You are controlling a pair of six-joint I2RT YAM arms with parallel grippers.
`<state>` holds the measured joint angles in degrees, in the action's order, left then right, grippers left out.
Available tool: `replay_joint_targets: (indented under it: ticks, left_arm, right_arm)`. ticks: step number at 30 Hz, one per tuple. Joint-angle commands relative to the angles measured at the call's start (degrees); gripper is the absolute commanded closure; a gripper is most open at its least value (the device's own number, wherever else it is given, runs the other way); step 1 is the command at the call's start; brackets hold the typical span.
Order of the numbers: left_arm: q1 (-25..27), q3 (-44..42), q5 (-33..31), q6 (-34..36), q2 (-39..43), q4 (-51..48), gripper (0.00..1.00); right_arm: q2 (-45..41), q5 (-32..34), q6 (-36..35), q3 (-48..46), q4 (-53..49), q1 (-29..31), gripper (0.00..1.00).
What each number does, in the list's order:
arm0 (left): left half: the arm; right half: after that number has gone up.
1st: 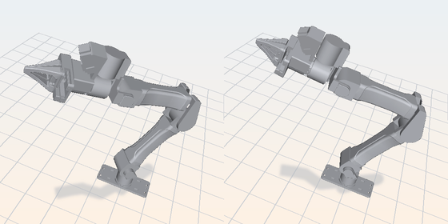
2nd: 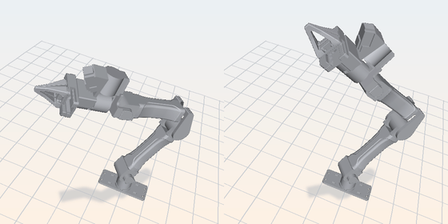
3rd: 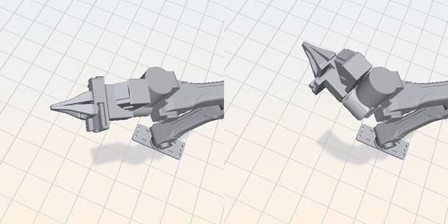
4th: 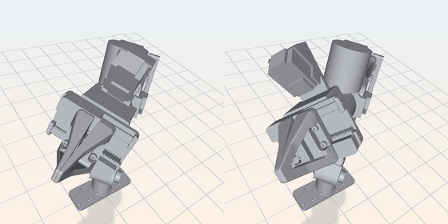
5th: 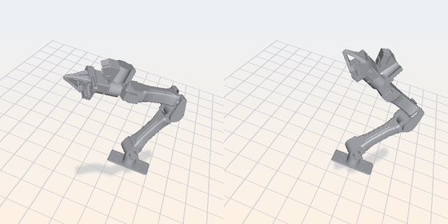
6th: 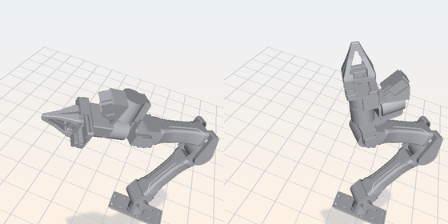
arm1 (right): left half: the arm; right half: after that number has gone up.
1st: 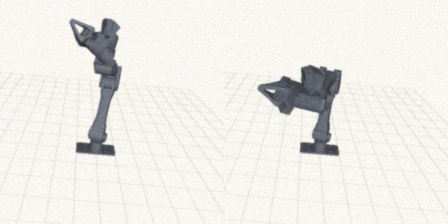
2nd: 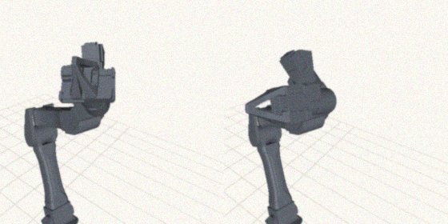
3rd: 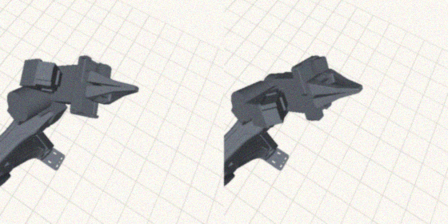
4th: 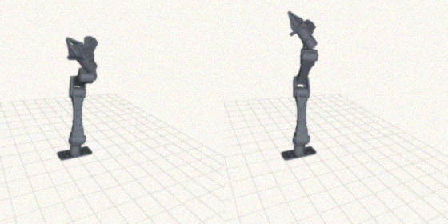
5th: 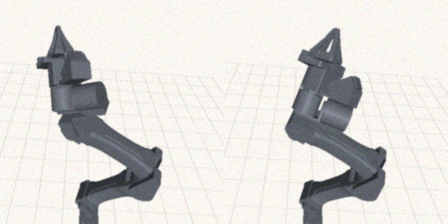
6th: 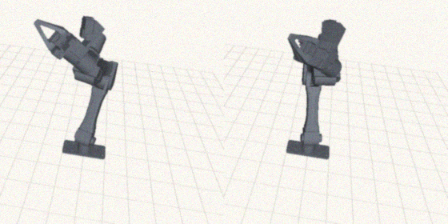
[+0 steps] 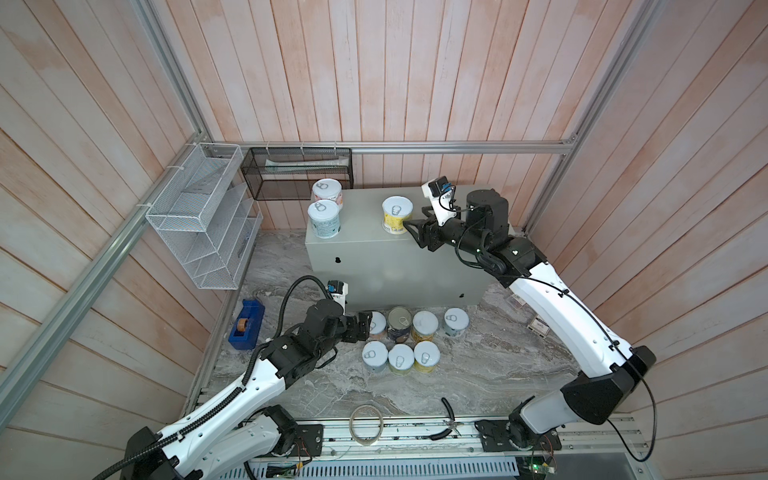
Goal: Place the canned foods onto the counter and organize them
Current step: 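Carry the yellow can with the right gripper beside the teal and pink cans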
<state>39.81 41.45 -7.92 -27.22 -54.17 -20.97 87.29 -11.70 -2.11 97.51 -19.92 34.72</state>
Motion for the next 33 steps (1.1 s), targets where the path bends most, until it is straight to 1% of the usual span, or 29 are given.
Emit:
replay_joint_targets:
  ticks: [1,4,8,12,15,18,25,30,33]
  left_arm:
    - [-0.44,-0.9,-0.78,0.22,-0.41,1.2,0.05]
    - [-0.7,-1.17,-0.51,0.31,-0.3,1.17,0.05]
    - [-1.05,-1.54,-0.13,0.39,-0.32,1.28,0.05]
    - [-1.36,-1.98,0.04,0.29,-0.02,1.25,0.05]
    - [-1.62,-2.51,0.32,0.37,0.12,1.33,0.05]
    - [-2.14,-2.46,0.41,0.59,-0.16,1.1,0.05]
    - [-2.98,-2.6,0.99,0.83,-0.48,1.29,0.05]
    - [-3.47,-2.83,0.99,0.69,-0.58,1.45,0.05]
    - [-3.6,-3.02,1.02,0.57,-0.58,1.33,0.05]
  right_arm:
    - [0.93,-4.7,-1.4,-0.74,4.77,-0.27,0.35]
    - [2.51,-5.92,-0.97,-0.55,5.98,-0.3,0.39]
    - [5.02,-7.81,-0.61,1.08,7.37,-0.32,0.4]
    - [8.44,-8.85,-0.11,3.97,7.79,-0.28,0.45]
    - [10.13,-10.21,0.62,4.86,9.85,-0.2,0.46]
    - [12.11,-8.87,2.39,6.37,11.45,-0.21,0.46]
    - [16.26,-11.71,3.52,10.03,15.38,0.39,0.46]
    - [21.41,-12.36,4.09,16.49,13.78,0.93,0.47]
    - [23.87,-11.58,5.06,19.26,13.69,1.07,0.47]
